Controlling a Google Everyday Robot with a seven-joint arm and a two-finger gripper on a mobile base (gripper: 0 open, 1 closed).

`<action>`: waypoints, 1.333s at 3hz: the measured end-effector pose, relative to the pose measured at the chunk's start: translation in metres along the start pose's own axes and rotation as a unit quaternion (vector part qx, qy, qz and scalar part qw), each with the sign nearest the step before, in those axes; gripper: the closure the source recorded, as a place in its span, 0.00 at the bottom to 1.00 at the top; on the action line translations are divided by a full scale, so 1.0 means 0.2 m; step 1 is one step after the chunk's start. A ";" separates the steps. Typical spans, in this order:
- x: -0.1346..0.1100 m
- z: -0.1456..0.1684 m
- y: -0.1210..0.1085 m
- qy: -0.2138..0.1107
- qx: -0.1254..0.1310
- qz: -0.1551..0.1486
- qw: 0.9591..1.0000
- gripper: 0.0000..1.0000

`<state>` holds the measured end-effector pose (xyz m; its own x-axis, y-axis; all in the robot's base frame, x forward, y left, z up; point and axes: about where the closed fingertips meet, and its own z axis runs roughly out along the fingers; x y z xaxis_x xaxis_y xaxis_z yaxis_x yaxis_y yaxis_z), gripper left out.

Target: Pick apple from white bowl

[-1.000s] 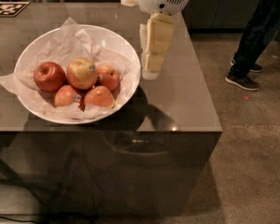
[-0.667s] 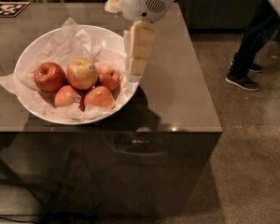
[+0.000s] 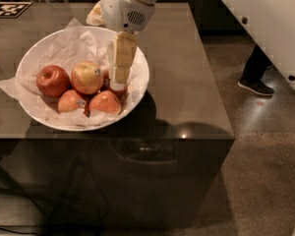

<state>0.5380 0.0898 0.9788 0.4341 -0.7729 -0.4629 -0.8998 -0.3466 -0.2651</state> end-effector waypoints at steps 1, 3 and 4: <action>0.00 0.00 0.00 -0.001 -0.001 0.000 1.000 0.00; 0.09 0.20 -0.10 -0.032 -0.015 0.017 0.999 0.00; 0.11 0.28 -0.10 -0.056 -0.022 0.029 0.998 0.00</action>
Offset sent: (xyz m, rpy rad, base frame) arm 0.0392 0.0112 -0.0410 0.0449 0.0508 -0.0217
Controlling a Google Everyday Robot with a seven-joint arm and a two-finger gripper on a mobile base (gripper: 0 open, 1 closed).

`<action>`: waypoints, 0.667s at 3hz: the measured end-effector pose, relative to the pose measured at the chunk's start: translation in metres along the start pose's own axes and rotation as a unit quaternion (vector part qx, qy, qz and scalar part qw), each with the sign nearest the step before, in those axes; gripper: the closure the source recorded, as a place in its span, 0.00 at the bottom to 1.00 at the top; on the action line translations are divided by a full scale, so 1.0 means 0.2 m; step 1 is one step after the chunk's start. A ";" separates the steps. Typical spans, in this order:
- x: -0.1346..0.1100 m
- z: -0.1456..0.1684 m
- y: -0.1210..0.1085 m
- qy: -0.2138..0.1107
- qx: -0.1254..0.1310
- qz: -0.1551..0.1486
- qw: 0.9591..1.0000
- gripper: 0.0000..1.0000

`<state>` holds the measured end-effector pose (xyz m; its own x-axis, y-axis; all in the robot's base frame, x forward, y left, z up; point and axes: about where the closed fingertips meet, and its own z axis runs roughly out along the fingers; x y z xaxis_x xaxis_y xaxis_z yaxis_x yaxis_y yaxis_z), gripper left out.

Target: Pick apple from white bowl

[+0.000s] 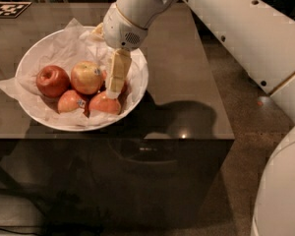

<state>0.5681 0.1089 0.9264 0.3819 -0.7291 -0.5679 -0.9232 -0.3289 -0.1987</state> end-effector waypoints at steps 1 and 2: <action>-0.01 -0.01 0.01 0.006 0.013 0.003 1.000 0.00; -0.03 -0.01 0.02 0.013 0.022 0.004 1.000 0.00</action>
Offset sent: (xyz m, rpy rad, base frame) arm -0.0188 0.0215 -0.0054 -0.0808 0.0025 -0.1344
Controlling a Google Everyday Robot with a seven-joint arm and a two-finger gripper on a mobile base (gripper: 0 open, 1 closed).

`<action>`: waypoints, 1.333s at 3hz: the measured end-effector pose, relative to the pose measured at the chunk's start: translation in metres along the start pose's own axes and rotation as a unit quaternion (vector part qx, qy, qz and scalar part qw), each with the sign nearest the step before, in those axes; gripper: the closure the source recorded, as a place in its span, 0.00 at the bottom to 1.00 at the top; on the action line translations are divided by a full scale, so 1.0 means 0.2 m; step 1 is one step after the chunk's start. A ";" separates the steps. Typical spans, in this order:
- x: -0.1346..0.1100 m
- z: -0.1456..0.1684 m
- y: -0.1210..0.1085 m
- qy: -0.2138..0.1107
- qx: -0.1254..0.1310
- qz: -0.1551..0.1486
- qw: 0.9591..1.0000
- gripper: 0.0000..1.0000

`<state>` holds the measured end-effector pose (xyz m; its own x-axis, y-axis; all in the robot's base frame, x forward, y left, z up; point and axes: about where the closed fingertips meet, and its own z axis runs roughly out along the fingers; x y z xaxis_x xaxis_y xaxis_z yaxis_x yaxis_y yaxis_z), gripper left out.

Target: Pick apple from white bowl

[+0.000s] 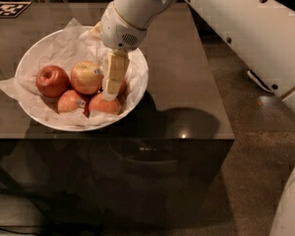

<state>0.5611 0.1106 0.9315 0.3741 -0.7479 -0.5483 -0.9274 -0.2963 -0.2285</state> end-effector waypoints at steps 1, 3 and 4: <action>-0.03 0.07 0.01 0.025 -0.006 0.028 0.999 0.00; -0.04 0.19 0.00 0.034 -0.032 0.053 0.998 0.00; -0.04 0.19 0.00 0.034 -0.032 0.053 0.998 0.19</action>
Offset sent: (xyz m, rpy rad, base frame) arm -0.0015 0.0345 -0.0291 -0.0994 0.1387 -0.0714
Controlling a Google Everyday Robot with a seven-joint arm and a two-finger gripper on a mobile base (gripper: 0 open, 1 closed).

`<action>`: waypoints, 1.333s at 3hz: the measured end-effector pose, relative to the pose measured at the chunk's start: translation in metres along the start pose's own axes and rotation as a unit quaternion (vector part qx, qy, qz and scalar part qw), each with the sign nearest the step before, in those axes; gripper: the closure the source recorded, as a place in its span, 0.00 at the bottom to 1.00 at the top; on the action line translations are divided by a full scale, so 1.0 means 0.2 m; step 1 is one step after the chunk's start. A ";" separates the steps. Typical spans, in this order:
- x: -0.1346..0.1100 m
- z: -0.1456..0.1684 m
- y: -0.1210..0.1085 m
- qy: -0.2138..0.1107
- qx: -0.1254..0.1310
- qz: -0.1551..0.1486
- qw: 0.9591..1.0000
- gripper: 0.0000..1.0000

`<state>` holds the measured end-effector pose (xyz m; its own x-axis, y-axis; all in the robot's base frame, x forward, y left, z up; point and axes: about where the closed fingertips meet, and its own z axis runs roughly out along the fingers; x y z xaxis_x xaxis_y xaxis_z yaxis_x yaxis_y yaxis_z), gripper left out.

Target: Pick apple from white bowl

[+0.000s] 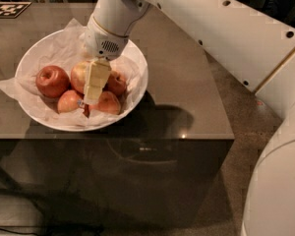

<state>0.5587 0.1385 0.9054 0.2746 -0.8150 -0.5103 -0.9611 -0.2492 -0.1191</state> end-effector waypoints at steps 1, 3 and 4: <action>0.00 0.00 0.00 0.000 0.000 0.000 1.000 0.43; 0.00 0.00 0.00 0.000 0.000 0.000 1.000 0.89; -0.11 -0.15 0.03 0.012 0.037 -0.025 0.999 1.00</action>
Offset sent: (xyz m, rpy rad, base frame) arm 0.0000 0.0000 0.0000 0.0000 0.0000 0.0000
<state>0.5484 0.1396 0.9424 0.3215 -0.8151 -0.4819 -0.9457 -0.2511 -0.2063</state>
